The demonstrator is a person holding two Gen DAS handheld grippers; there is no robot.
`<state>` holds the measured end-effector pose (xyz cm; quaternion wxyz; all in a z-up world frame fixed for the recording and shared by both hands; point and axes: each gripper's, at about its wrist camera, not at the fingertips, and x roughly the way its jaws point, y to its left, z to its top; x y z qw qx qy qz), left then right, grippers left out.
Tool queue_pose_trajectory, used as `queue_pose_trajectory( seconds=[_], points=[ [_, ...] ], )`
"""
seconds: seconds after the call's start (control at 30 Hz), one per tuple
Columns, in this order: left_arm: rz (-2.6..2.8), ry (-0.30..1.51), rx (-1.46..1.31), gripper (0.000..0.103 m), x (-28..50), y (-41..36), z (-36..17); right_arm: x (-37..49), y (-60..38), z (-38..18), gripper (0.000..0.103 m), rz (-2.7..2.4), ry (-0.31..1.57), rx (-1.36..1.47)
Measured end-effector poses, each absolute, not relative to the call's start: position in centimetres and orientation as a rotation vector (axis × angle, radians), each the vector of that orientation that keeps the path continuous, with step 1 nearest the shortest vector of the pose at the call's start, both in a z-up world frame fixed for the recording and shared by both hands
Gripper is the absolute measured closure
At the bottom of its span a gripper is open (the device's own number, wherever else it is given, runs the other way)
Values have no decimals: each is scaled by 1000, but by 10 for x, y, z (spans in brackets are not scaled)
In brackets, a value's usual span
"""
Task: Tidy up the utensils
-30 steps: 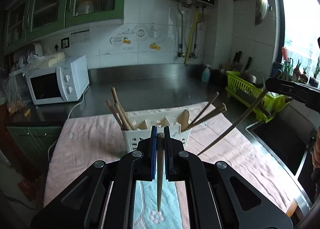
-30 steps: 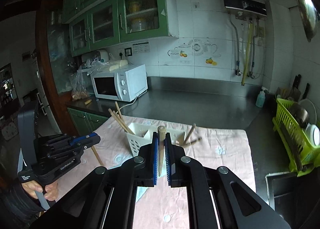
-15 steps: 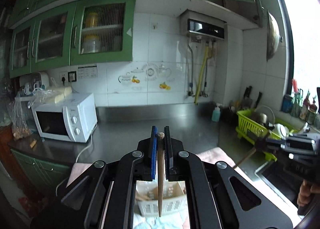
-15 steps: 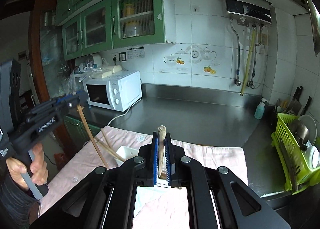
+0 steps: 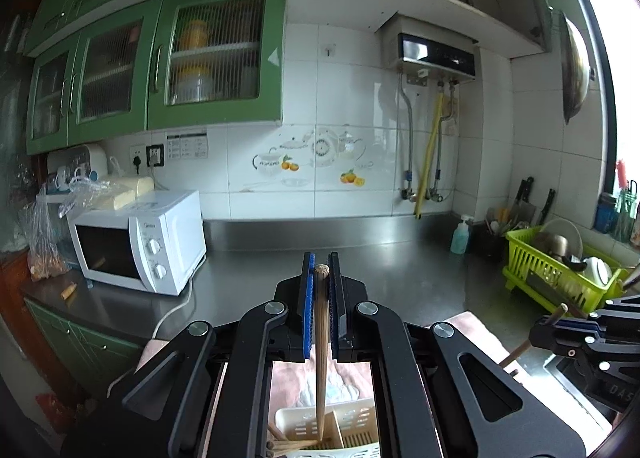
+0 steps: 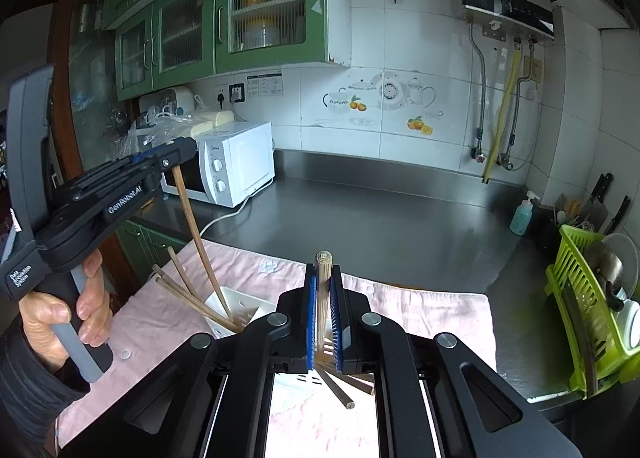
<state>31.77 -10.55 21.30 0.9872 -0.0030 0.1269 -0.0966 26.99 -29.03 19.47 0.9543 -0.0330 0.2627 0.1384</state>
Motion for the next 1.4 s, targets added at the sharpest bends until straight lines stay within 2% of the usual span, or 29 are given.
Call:
queue_pose_trajectory(
  seconds=[0.3,0.53,0.57,0.63,0.67,0.7,0.77,0.8,0.93,0.97,1.2,1.23,1.37,1.4],
  points=[
    [-210,309,-17,98,327,-96,197,281,-284,182,96,277,566,-64],
    [-222,308,-20,93,309,-90,198,272,-283,183,92,272,553,-67],
    [-220,310,-19,91,304,-89,198,269,-283,184,90,274,549,-64],
    [-224,311,-17,78,292,-86,197,260,-283,184,86,272,540,-66],
    [-221,310,-16,64,286,-85,197,255,-282,184,86,269,534,-69],
    [-217,298,-16,56,276,-82,196,250,-282,184,83,271,531,-70],
    [-215,296,-9,52,261,-80,192,237,-283,181,77,277,526,-62],
    [-220,302,-17,44,253,-77,189,230,-282,179,74,277,523,-62],
    [-222,327,-9,35,222,-69,174,200,-280,163,67,278,516,-58],
    [-227,335,-11,30,215,-67,169,191,-279,158,67,274,513,-62],
    [-239,373,10,6,161,-58,134,136,-270,115,44,263,507,-57],
    [-235,370,16,5,152,-56,129,129,-269,108,39,265,512,-56],
    [-226,391,21,5,127,-51,110,104,-264,87,31,247,503,-57],
    [-220,397,22,5,122,-49,106,99,-264,83,25,247,501,-45]
  ],
)
